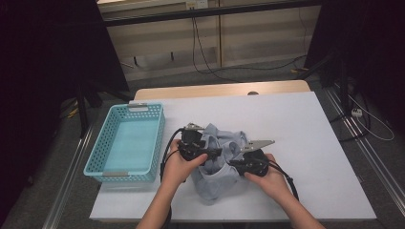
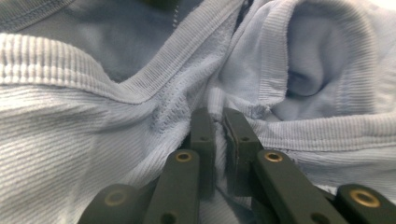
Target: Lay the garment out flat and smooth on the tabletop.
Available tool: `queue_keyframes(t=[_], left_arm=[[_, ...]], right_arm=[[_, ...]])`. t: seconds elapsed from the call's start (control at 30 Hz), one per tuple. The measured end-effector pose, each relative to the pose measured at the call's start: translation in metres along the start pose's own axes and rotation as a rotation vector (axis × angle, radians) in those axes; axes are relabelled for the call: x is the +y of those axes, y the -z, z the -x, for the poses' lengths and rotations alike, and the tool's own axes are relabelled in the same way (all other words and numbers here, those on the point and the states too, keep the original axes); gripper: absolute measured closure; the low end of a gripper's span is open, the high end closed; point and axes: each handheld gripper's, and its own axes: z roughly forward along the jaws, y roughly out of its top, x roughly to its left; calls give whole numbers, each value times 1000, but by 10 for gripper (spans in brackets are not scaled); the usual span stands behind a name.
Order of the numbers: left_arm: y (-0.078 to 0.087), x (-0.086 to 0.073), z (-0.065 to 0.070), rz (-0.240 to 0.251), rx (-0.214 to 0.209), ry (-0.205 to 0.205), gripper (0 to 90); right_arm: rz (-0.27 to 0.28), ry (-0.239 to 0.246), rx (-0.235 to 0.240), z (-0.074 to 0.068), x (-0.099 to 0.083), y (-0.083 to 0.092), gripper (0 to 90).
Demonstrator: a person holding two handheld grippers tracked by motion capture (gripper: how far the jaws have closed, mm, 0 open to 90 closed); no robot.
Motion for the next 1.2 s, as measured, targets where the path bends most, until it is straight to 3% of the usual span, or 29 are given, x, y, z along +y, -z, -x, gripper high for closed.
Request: queue_keyframes(t=[0.1,0.37,0.53,0.63,0.97,1.2], left_arm=[[-2,-2,-1,0,1,7,269],[-6,4,3,12,-2,43,269],[-7,11,7,20,14,29,270],[-12,16,11,-3,32,24,273],[-13,24,22,19,23,3,270],[-13,29,29,24,19,-24,259]], right_arm=[[6,-5,-9,1,0,3,836],[63,-33,-99,14,3,18,832],[93,-51,-138,23,5,29,831],[110,-60,-150,27,6,37,831],[149,-74,-182,38,6,55,830],[153,-91,-190,43,5,59,827]])
